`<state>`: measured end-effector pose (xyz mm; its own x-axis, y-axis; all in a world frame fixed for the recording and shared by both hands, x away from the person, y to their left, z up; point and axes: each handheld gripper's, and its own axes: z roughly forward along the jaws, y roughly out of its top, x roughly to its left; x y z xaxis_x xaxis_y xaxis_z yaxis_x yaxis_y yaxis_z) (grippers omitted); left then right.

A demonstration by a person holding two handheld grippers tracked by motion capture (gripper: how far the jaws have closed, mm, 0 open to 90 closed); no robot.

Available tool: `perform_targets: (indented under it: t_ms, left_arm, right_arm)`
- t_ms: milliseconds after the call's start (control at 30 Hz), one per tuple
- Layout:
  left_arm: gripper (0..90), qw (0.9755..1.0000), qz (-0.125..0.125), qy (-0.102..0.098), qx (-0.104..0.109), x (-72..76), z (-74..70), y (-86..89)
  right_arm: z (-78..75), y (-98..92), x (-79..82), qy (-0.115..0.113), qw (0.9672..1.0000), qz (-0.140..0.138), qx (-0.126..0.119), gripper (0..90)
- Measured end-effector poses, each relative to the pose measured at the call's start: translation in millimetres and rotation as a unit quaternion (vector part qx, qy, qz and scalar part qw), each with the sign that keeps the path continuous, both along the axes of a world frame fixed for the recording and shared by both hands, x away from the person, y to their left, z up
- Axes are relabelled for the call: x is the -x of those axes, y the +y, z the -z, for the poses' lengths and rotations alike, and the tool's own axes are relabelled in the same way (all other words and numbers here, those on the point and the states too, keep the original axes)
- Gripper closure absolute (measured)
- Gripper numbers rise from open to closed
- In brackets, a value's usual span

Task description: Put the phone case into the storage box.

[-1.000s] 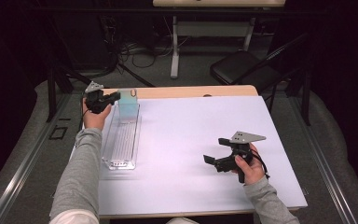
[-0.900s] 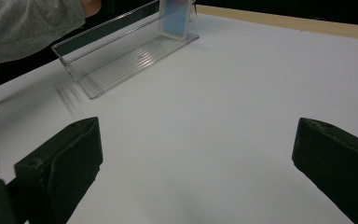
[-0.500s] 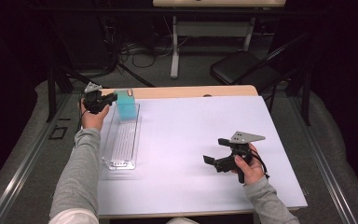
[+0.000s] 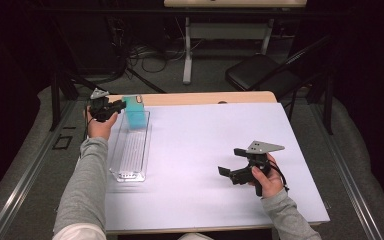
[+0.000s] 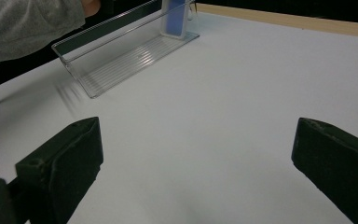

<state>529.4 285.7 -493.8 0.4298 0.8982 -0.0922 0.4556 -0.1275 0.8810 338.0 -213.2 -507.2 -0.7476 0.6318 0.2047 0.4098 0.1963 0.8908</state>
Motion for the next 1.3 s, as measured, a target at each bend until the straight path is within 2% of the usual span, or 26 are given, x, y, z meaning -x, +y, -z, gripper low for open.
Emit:
perform_targets:
  t_ms: [67,300,467,600,667,1300]
  left_arm:
    - [70.5,1.0,0.0,-0.001,0.006,0.3,-0.5,0.5]
    - [55.9,0.9999,-0.01,-0.002,0.005,0.4,-1.2,2.5]
    - [50.0,0.9999,-0.011,0.002,0.011,0.6,-1.3,2.7]
    - [47.8,0.9999,-0.012,0.005,0.01,0.2,-0.5,2.7]
    - [47.8,0.9998,-0.009,0.008,0.018,0.1,-0.2,3.0]
    - [39.6,0.9996,-0.025,0.009,0.011,1.8,-3.2,4.7]
  right_arm:
    - [0.1,0.1,0.0,0.0,1.0,0.001,0.001,1.9]
    - [0.1,0.3,-0.1,0.0,1.0,0.0,0.0,2.0]
    - [0.2,0.4,0.1,0.0,1.0,0.0,0.001,2.0]
    - [0.2,0.5,-0.1,0.001,1.0,0.0,0.001,2.1]
    - [0.4,0.5,-0.2,0.001,1.0,0.0,0.001,2.0]
    - [0.6,0.1,0.3,0.0,1.0,0.0,0.003,2.1]
